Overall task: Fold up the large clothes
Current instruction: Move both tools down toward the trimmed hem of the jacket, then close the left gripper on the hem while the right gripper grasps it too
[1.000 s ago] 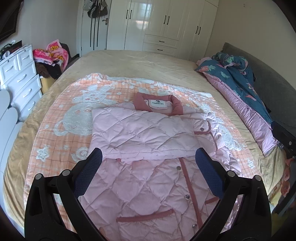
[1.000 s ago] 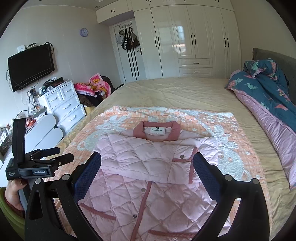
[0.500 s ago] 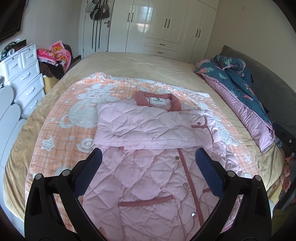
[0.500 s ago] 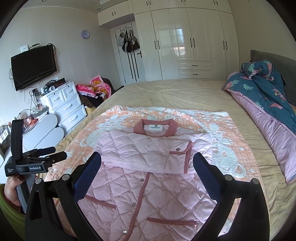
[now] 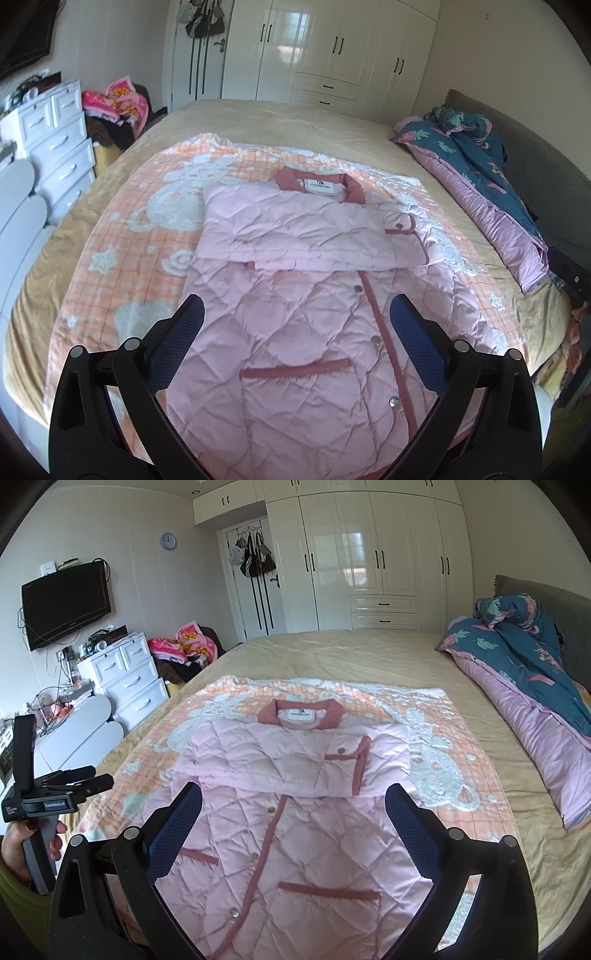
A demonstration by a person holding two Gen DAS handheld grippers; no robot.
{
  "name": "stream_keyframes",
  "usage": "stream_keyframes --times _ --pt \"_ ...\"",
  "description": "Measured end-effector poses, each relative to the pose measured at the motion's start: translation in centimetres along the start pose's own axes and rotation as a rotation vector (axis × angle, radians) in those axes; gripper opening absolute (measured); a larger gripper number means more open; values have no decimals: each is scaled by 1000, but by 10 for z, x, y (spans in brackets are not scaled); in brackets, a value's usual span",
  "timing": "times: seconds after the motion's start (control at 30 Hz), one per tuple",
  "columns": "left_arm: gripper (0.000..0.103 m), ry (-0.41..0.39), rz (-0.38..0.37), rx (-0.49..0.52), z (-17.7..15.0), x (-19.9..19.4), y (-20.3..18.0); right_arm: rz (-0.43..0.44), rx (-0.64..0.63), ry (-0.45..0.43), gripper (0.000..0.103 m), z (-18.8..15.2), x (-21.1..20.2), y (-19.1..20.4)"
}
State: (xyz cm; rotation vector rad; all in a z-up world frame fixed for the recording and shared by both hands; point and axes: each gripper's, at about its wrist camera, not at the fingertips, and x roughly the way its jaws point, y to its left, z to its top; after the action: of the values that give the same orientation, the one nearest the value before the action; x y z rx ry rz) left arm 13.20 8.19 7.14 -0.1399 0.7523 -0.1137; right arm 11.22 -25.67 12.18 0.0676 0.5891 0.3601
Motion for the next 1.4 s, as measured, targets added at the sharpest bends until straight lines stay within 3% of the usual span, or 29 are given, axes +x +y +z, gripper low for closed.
stream_keyframes --times 0.43,1.17,1.4 --pt "95 58 25 -49 -47 4 23 -31 -10 27 99 -38 -1 -12" --pt "95 146 84 -60 -92 16 53 -102 54 170 99 -114 20 -56" --pt "95 199 105 -93 -112 19 79 -115 76 193 99 -126 18 -71"
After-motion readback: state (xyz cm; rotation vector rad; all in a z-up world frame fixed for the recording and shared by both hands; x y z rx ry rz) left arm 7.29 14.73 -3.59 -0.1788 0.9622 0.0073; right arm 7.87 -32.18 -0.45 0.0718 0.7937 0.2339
